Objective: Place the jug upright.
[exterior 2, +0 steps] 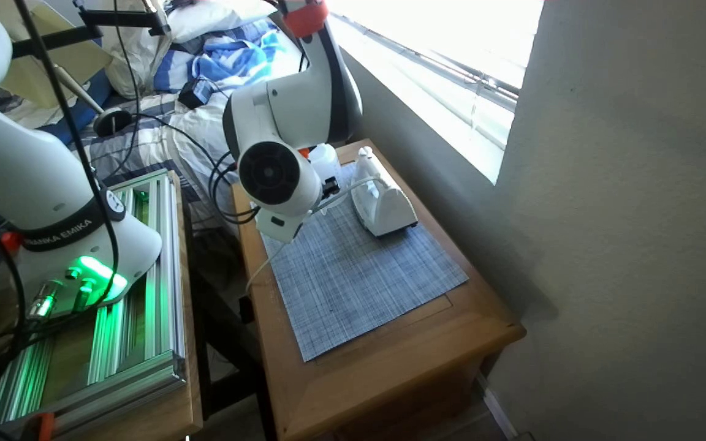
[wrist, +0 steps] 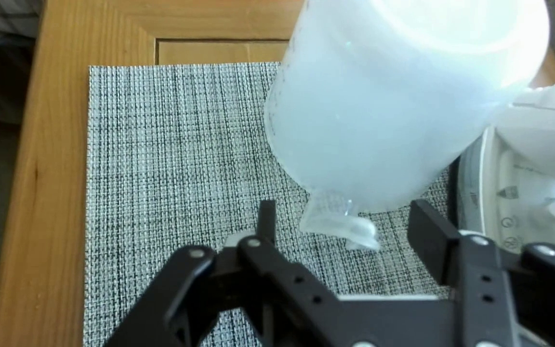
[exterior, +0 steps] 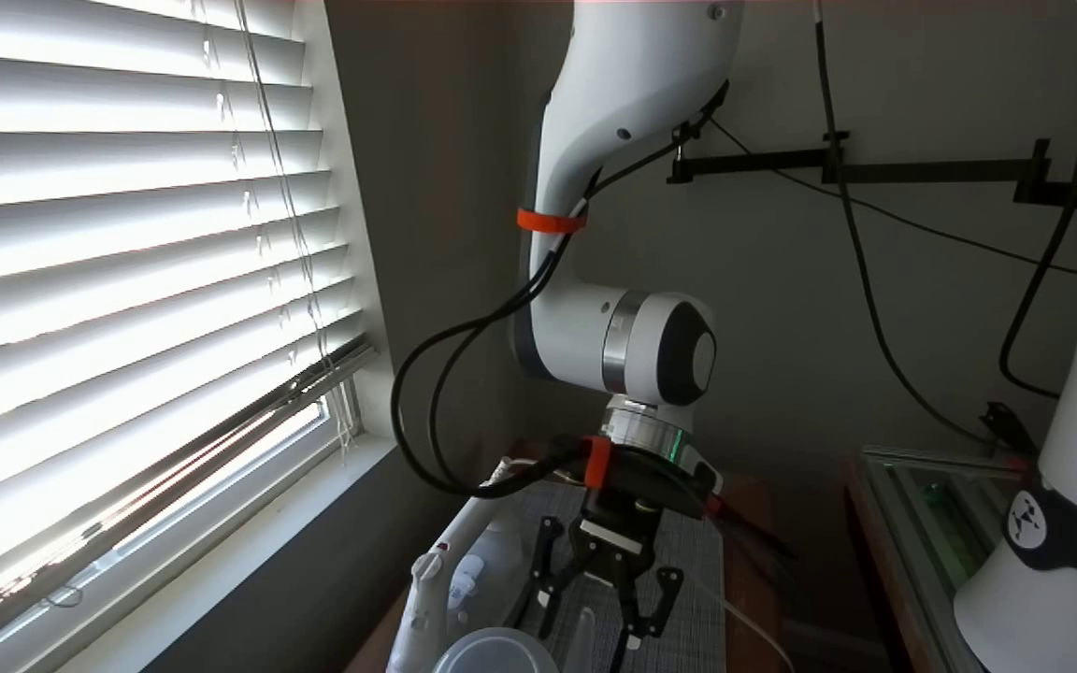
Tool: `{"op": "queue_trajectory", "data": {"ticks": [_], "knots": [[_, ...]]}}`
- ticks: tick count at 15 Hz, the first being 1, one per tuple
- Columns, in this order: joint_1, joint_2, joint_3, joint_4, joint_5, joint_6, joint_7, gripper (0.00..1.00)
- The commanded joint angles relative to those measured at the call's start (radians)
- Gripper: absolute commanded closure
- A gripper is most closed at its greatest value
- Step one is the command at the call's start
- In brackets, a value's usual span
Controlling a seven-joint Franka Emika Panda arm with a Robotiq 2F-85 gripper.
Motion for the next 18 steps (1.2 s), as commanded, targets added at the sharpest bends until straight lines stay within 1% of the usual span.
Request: {"op": "queue_trajectory", "data": {"ticks": [1, 2, 3, 4, 5, 8, 10, 11, 12, 13, 14, 15, 18], "knots": [[0.012, 0.027, -0.02, 0.022, 0.036, -0.015, 0.017, 0.07], [0.011, 0.03, -0.022, 0.023, 0.037, -0.016, 0.02, 0.2], [0.011, 0.034, -0.023, 0.026, 0.036, -0.017, 0.024, 0.36], [0.011, 0.036, -0.023, 0.028, 0.037, -0.018, 0.027, 0.37], [0.011, 0.038, -0.024, 0.029, 0.037, -0.018, 0.029, 0.43], [0.013, 0.038, -0.024, 0.029, 0.036, -0.016, 0.036, 0.67], [0.014, 0.036, -0.024, 0.028, 0.036, -0.015, 0.04, 0.79], [0.014, 0.036, -0.024, 0.028, 0.036, -0.015, 0.041, 0.88], [0.014, 0.036, -0.024, 0.028, 0.036, -0.015, 0.041, 0.94], [0.014, 0.036, -0.025, 0.029, 0.036, -0.014, 0.041, 0.96], [0.013, 0.037, -0.025, 0.029, 0.036, -0.014, 0.042, 0.93], [0.013, 0.037, -0.025, 0.029, 0.036, -0.014, 0.043, 0.92], [0.016, 0.03, -0.027, 0.026, 0.031, -0.009, 0.042, 0.94]]}}
